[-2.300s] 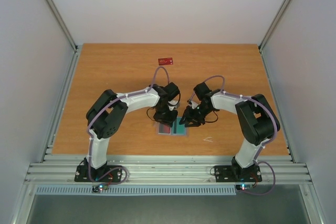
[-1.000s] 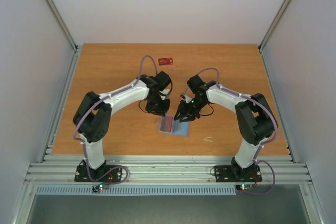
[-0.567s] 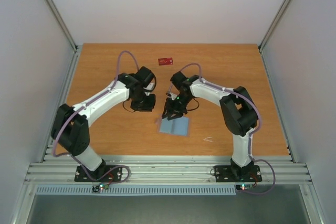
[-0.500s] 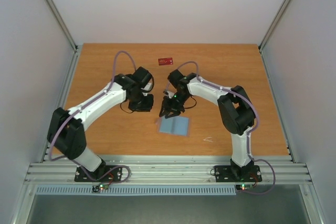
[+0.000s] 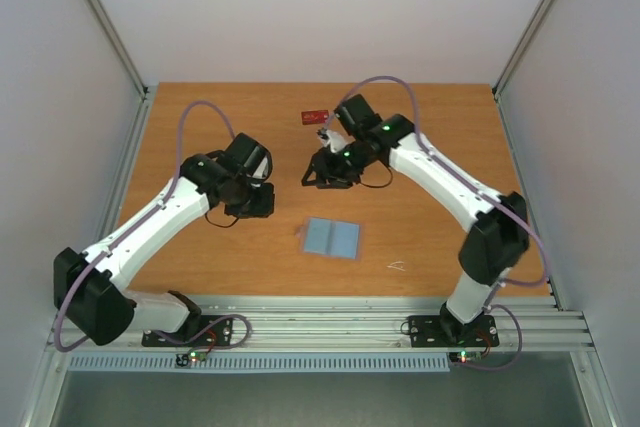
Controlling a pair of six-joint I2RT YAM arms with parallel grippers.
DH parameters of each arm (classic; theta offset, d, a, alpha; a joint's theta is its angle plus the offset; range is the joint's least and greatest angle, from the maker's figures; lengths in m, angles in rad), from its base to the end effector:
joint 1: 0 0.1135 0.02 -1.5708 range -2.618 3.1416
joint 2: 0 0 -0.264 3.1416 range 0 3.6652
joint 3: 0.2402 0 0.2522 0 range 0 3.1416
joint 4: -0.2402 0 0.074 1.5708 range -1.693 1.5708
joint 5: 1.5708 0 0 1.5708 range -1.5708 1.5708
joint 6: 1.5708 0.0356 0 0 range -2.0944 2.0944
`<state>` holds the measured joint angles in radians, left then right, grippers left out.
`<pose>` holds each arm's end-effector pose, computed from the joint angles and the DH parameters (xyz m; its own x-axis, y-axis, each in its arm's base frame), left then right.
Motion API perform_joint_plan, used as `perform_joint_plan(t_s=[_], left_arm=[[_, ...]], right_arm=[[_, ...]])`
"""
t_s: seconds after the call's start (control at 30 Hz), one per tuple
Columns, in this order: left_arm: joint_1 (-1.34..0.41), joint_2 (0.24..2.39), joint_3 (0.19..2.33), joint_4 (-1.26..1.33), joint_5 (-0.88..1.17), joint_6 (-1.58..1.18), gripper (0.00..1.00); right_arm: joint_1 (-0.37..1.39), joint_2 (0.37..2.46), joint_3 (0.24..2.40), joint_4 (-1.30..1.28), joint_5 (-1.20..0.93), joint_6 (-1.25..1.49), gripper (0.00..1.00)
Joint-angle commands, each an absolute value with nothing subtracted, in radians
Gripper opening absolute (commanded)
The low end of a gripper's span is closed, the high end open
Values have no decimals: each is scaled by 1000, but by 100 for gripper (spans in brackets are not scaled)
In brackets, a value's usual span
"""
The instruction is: Put the credit cards into the card holder
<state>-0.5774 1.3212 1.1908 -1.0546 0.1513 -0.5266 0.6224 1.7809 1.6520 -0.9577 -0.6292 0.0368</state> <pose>0.2037 -0.1391 0.2958 -0.9662 0.0365 -0.2551 0.1174 0.9435 -0.3099 0.2913 0.2348 0.3087 -0.7441 -0.4973 -0.4460 -0.6670 0.5158 0.5376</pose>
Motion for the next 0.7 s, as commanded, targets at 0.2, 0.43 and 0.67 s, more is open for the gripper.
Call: perform_joint_plan(t_s=[0.2,0.43,0.67], left_arm=[[-522,1463,1343,-1014,148,-480,27],[-417,1755,1585,-914,239,-495,30],[-340,2113,1930,-794,307,-655,33]], right_arm=[[478,1581,1459,-900,-491,120,50],[358,1708,1534,-814,-503,224,49],[257,1947,1709,-740,-532,354,49]])
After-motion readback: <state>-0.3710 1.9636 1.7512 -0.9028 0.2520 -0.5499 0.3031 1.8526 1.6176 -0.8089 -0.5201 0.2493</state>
